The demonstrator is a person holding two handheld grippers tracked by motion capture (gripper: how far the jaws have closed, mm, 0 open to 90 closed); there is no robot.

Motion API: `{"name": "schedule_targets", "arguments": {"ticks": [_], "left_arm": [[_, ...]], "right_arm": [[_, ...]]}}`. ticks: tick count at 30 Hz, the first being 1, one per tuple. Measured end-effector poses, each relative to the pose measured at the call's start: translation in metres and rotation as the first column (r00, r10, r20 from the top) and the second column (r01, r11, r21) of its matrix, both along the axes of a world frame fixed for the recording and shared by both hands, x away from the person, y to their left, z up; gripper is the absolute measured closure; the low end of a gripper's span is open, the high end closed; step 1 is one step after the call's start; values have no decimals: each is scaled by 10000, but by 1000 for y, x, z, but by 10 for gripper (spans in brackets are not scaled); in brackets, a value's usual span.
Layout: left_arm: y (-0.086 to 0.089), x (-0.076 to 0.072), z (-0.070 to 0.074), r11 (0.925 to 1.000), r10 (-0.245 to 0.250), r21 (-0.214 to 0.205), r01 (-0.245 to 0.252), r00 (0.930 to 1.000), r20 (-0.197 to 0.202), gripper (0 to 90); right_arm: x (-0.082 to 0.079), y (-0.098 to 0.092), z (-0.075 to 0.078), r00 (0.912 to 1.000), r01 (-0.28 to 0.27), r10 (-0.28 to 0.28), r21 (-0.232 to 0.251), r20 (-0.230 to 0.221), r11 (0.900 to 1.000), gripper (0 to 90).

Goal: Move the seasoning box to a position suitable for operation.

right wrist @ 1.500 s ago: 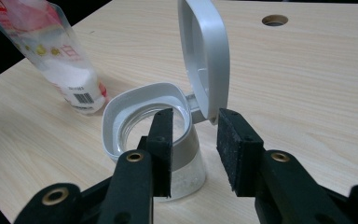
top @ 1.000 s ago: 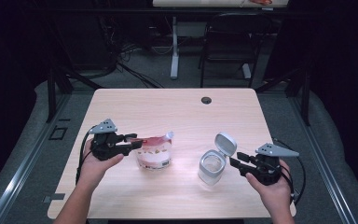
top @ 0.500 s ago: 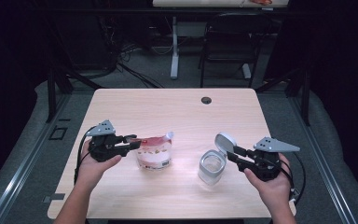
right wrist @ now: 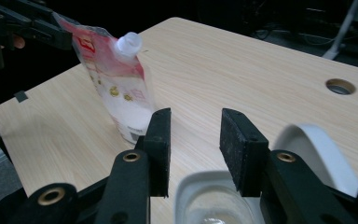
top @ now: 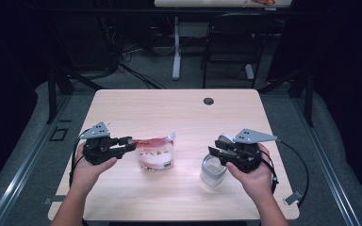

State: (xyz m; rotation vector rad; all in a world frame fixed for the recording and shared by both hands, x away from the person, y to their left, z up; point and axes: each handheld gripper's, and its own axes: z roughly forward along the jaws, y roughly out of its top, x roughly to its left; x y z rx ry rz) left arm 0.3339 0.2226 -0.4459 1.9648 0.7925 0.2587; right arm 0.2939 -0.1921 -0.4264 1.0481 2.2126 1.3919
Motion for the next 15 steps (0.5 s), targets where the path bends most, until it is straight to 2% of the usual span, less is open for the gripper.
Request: {"name": "schedule_targets", "arguments": {"ticks": [9,15], "left_arm": [[2,-1,0,10000,27,-21,-27,10000,-30,676],[2,0,0,10000,-15,-27,15,10000,-55,691]], "right_arm": [[19,34,-6,9976,-696,696,-159,-15,9974,611],[29,50,-10,9950,-997,996,-153,-98,9949,622]]}}
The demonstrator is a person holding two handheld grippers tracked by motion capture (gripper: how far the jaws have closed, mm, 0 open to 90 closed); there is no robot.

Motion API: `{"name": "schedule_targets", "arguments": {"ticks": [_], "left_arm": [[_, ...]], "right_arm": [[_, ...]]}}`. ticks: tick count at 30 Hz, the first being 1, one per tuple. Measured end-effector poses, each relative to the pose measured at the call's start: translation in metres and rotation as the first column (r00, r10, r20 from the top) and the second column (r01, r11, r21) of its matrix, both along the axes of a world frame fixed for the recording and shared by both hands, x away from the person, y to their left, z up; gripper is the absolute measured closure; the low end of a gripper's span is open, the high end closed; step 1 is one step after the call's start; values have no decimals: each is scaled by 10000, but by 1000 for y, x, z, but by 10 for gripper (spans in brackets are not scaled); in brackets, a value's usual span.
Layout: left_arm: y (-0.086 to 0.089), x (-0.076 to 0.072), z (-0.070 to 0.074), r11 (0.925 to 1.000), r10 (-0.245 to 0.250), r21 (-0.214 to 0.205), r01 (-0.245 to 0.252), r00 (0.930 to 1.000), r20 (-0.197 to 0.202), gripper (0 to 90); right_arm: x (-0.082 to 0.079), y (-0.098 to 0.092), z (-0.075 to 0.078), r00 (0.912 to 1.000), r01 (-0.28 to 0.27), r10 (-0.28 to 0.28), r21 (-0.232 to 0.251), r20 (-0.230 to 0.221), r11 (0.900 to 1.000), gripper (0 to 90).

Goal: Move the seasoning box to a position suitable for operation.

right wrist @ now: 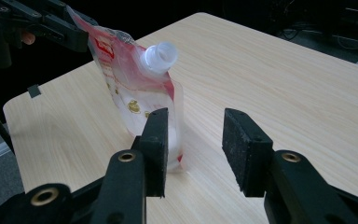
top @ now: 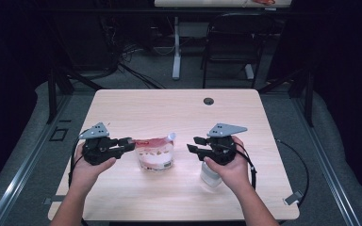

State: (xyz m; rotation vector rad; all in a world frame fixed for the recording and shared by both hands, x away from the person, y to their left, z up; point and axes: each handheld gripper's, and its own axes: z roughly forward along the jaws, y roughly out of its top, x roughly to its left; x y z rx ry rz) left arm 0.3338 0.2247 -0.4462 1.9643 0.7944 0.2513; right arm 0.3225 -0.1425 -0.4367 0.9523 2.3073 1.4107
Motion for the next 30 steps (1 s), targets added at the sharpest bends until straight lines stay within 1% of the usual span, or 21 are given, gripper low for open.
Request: {"name": "schedule_targets", "arguments": {"ticks": [3,9,11,14,17,22,26,27,30], "left_arm": [[0,0,0,10000,-18,-10,18,10000,8,696],[-2,0,0,9999,-102,10,102,9999,-31,721],[-3,0,0,9999,-113,8,113,9999,-45,724],[-4,1,-1,9999,-149,-36,149,9999,-41,734],[-4,1,-1,9998,-188,37,188,9998,-48,743],[-5,1,-1,9999,-149,42,150,9999,-77,743],[-5,1,-1,9999,-135,31,135,9999,-87,751],[-5,1,-1,9999,-135,28,135,9999,-89,754],[-6,1,-1,9999,-131,33,132,9999,-92,769]], "right_arm": [[4,7,-2,9998,-169,171,183,-87,9997,627],[11,19,-5,9994,-308,307,-42,-188,9995,624],[13,23,-6,9991,-351,353,80,-229,9994,621],[16,29,-9,9986,-446,449,105,-267,9989,617],[18,33,-11,9984,-486,491,154,-284,9987,612],[20,40,-11,9972,-636,648,323,-376,9975,594],[21,45,-11,9969,-704,715,344,-338,9969,593],[21,46,-11,9969,-707,716,277,-316,9971,597],[21,50,-9,9968,-769,773,189,-192,9969,629]]}}
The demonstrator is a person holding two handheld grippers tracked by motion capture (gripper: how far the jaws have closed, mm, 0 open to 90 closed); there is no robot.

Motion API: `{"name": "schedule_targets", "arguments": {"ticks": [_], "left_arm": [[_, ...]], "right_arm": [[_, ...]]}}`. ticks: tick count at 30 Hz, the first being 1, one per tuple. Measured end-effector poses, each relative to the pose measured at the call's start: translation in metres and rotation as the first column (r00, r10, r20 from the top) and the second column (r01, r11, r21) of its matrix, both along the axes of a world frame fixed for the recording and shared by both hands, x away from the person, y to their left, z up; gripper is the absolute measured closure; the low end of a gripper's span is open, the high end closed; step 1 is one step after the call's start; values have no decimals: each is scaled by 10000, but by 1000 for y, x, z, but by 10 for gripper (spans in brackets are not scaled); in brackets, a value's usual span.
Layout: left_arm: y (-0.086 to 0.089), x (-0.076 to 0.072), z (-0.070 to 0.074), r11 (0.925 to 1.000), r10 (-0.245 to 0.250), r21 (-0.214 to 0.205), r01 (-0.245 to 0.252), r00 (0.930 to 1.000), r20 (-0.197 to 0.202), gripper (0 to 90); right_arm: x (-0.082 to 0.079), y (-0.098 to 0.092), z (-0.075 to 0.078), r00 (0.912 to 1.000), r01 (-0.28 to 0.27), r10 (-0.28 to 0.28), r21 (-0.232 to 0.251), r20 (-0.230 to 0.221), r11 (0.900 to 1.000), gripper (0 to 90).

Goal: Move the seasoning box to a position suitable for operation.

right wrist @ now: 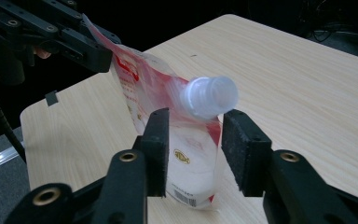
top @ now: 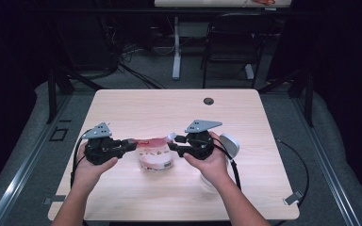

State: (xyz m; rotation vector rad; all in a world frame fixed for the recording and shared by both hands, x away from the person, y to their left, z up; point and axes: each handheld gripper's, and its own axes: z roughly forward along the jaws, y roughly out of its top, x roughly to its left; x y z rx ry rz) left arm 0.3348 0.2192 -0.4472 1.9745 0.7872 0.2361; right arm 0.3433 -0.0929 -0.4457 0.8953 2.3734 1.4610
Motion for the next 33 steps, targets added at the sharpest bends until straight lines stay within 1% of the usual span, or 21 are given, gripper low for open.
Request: {"name": "schedule_targets", "arguments": {"ticks": [1,4,7,10,16,22,26,29,33], "left_arm": [[0,0,0,10000,-4,-3,4,10000,4,769],[0,0,0,10000,11,-2,-11,10000,-16,780],[0,0,0,10000,10,-12,-10,10000,-21,794],[0,0,0,10000,-27,-8,27,10000,-11,808],[-1,0,0,10000,4,31,-4,10000,27,829],[-3,1,0,10000,-95,-17,95,10000,-11,836],[-7,1,2,9997,-253,-34,253,9997,17,838],[-12,0,2,9994,-341,-3,341,9994,88,837],[-19,0,2,9984,-566,-60,566,9984,49,837]], "right_arm": [[0,0,0,10000,0,0,0,0,10000,629],[-1,2,1,9999,48,-45,-224,122,9997,646],[-2,3,1,9998,120,-116,-279,156,9995,669],[-2,2,1,9996,182,-176,-278,202,9994,694],[-5,2,1,9993,237,-231,-229,279,9995,699],[-8,0,1,9989,320,-315,-150,351,9994,701],[-13,-5,2,9985,417,-414,-79,371,9991,701],[-19,-10,3,9980,487,-482,-117,399,9987,702],[-27,-17,3,9972,628,-626,-34,403,9980,703]]}}
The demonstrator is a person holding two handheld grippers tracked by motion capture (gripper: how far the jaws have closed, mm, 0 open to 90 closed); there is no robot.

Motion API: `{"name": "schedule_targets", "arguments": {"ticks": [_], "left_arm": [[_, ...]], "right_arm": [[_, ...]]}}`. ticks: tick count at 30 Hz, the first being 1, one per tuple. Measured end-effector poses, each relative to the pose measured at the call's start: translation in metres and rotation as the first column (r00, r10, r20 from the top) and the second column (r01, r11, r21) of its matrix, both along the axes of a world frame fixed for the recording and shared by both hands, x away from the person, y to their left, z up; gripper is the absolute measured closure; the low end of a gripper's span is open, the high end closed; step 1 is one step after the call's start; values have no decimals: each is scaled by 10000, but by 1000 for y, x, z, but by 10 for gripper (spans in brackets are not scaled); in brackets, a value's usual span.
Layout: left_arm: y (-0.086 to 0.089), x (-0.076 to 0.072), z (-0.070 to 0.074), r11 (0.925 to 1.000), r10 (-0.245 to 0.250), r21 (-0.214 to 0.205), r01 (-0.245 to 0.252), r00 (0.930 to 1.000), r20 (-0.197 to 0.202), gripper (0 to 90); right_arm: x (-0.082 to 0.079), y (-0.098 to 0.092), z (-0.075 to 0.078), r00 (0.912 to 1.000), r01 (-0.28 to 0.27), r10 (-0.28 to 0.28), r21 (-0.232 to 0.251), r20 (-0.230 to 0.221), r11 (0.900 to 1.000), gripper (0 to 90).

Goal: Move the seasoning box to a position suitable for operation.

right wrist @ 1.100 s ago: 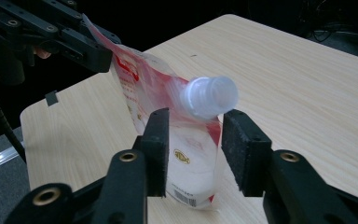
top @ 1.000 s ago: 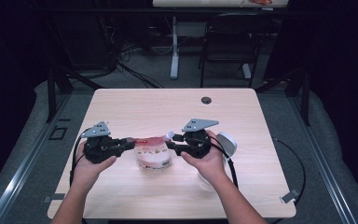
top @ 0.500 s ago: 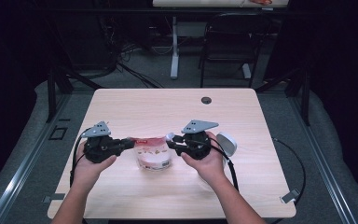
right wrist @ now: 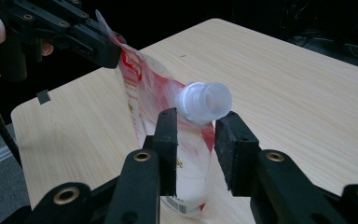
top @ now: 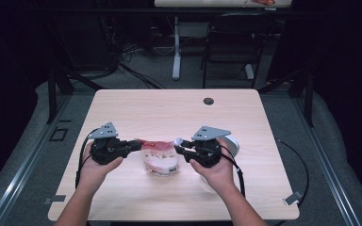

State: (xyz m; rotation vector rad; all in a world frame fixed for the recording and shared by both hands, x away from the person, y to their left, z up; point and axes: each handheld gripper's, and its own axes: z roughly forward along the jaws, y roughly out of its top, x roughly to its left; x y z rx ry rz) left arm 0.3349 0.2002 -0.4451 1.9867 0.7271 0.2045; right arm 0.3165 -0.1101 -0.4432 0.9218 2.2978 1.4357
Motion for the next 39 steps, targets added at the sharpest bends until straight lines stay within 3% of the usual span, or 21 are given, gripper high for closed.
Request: {"name": "schedule_targets", "arguments": {"ticks": [15,26,39], "left_arm": [[-24,0,-4,9984,-555,-125,555,9985,-9,839],[-23,0,-5,9980,-581,-239,580,9983,-70,773],[-18,-3,-2,9989,-408,-213,407,9992,-26,658]], "right_arm": [[-23,-25,1,9995,303,-302,-166,67,9994,707],[-24,-31,-1,10000,10,-11,-26,-93,10000,681],[-30,-44,19,9988,-486,484,-223,-125,9986,648]]}}
